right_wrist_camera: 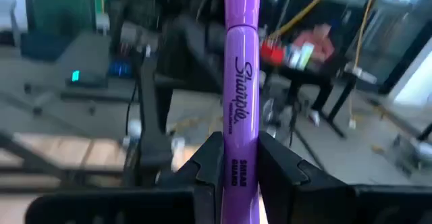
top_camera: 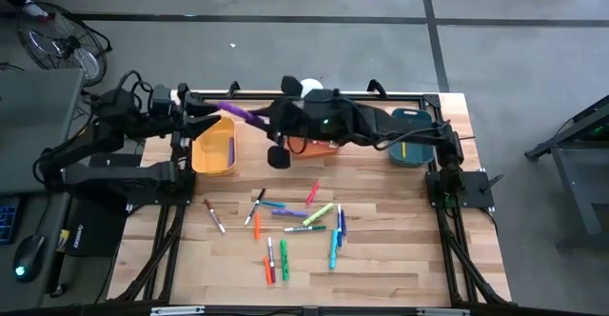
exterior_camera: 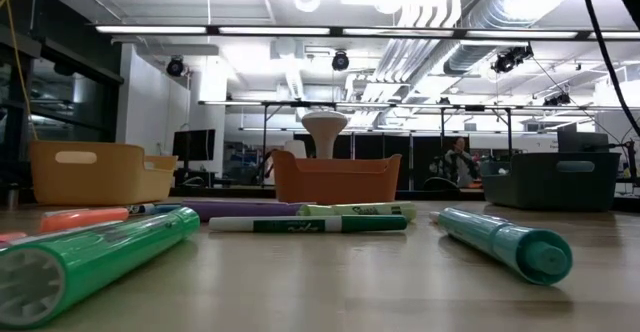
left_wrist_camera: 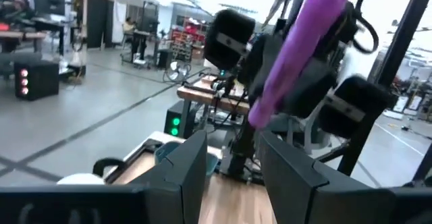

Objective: Pick & Place Markers
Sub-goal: Put the violet highlighter pen into the yellow bin

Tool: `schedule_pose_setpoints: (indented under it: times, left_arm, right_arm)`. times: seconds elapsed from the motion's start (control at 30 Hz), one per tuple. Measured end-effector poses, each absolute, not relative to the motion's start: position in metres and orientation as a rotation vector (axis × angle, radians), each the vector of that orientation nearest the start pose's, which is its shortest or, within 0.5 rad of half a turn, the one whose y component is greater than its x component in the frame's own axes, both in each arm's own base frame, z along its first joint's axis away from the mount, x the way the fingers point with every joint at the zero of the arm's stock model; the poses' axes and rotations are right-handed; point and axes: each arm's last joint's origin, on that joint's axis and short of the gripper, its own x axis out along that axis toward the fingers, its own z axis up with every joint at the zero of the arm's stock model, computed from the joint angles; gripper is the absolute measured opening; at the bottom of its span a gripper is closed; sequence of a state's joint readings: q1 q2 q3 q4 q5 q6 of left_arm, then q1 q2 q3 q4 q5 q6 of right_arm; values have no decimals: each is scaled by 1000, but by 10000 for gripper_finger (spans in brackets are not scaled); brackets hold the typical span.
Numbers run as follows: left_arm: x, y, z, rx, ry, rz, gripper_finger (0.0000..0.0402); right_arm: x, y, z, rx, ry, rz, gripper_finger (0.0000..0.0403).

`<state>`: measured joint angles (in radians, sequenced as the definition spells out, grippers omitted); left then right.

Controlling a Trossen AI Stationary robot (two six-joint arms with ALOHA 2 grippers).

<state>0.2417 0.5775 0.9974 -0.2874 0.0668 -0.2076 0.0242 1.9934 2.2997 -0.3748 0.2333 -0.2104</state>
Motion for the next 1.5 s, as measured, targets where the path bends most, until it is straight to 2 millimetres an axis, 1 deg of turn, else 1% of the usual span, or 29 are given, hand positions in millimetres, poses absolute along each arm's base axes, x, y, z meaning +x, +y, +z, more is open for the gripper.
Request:
schedule_pose_setpoints:
  times: [0.13, 0.33, 0.47, 0.67, 0.77, 1.1, 1.33, 1.43, 1.5]
  left_arm:
    - [105, 23, 422, -151, -209, 114, 133]
    - [118, 24, 433, -117, -318, 36, 133]
    - [121, 24, 438, -101, -366, 15, 133]
    - [119, 23, 444, -82, -440, 2, 133]
    - [121, 23, 445, -81, -446, -11, 133]
    - [142, 28, 439, -93, -402, -23, 133]
    - [145, 29, 441, -86, -422, -25, 133]
    - [144, 29, 441, -81, -429, -31, 121]
    - [144, 28, 441, -80, -427, -36, 102]
  right_arm:
    - [439, 1, 480, -206, -21, -193, 55]
    - [439, -4, 483, -156, -69, -129, 55]
    - [440, -5, 483, -154, -68, -119, 55]
    - [442, -8, 480, -135, -51, -112, 55]
    - [442, -11, 479, -133, -53, -107, 55]
    - [449, -15, 474, -105, -62, -95, 55]
    - [450, -18, 471, -104, -57, -100, 55]
    - [450, -18, 470, -104, -43, -101, 55]
    - [450, -17, 470, -104, -40, -98, 55]
